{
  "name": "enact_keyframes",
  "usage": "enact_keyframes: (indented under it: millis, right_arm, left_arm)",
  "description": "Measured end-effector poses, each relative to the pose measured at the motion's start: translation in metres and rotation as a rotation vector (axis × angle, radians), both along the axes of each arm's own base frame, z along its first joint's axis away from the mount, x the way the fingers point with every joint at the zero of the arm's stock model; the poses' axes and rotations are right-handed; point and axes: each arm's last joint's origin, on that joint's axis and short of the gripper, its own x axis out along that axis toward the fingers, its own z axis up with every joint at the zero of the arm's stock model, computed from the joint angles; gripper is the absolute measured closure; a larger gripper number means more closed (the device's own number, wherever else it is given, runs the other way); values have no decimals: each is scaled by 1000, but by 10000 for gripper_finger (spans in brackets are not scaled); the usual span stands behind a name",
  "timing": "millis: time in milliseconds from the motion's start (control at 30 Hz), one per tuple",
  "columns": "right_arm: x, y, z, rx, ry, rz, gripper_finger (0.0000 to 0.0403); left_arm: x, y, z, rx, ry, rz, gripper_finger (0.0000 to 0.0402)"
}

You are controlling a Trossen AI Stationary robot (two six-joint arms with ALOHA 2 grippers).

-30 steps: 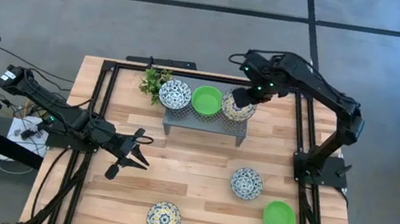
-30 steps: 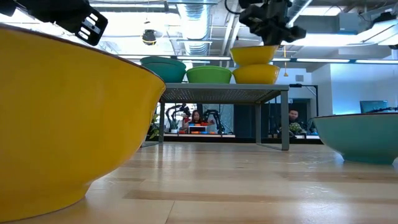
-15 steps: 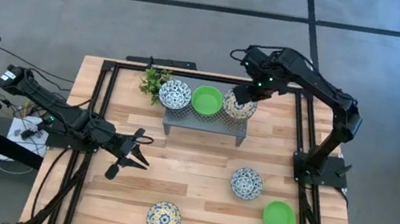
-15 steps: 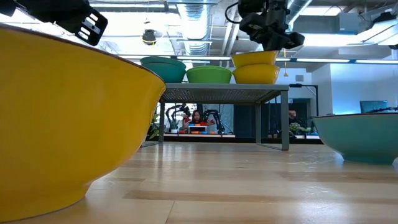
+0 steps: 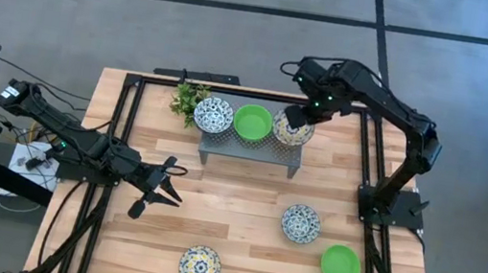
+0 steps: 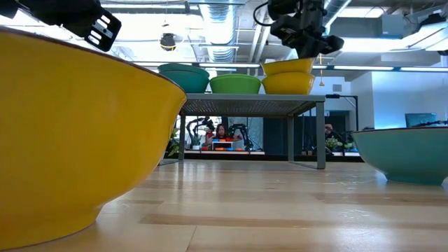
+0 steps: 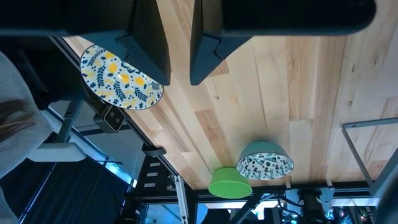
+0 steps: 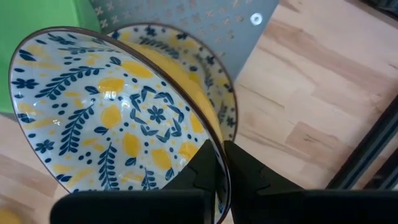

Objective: Pick & Place Mini bowls
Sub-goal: Stack the right yellow and white patterned bowl on the other yellow and white patterned bowl on the shelf

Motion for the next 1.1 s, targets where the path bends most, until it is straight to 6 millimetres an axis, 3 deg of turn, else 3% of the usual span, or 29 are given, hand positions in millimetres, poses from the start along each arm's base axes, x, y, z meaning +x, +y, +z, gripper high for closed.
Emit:
enact_keyframes:
  millis: [367,833,1100]
  right_arm:
    - [2,0,0,-10,-14,3,393]
    - [17,-5,-15,-5,11,55,393]
    - [15,-5,-17,17,48,61,374]
  left_arm:
    - [0,0,0,0,0,0,339]
    - [0,0,0,-3,2,1,339]
    - [0,0,0,-3,2,1,339]
